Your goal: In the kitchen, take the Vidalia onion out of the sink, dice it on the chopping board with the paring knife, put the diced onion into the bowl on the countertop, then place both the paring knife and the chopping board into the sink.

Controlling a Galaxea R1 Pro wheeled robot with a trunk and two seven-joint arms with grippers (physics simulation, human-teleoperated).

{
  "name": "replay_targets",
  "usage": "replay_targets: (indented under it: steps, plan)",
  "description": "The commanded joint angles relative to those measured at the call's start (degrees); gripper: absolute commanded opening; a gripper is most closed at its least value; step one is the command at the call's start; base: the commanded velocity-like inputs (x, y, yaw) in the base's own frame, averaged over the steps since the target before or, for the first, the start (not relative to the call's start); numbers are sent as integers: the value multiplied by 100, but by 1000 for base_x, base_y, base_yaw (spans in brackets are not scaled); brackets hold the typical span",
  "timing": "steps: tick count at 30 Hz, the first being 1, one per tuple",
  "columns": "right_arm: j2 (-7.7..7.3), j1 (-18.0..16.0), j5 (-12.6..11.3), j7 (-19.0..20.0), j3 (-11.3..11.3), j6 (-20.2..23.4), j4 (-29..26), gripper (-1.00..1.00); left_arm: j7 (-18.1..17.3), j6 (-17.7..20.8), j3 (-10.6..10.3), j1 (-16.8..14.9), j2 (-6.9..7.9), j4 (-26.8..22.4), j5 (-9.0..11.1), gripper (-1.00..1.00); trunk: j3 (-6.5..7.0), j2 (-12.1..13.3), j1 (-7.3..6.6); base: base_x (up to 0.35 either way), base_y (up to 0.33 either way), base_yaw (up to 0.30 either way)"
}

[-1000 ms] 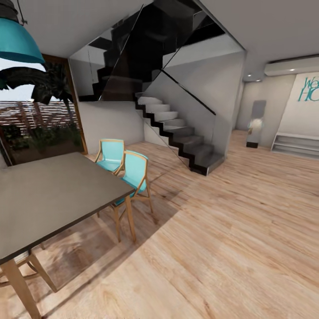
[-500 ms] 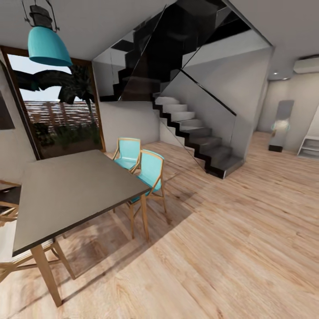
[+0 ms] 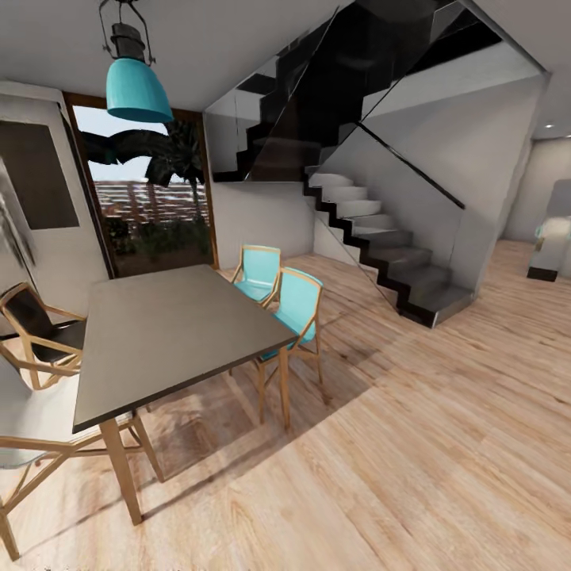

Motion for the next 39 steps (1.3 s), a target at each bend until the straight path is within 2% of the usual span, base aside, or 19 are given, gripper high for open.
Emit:
replay_targets:
  steps: [1,24,39]
  plan:
    - [0,-2,3,-14,2,-14,2,100,5,-11,2,0,-1,-1,4,100,-5,-3,0,0,0,247]
    - [0,-2,3,-14,8,-16,2,100,-1,-12,2,0,-1,67,3,100,-5,-3,0,0,5,247]
    - [0,-2,3,-14,3,-14,2,100,-3,-18,2,0,-1,61,1,100,-5,-3,0,0,253,247]
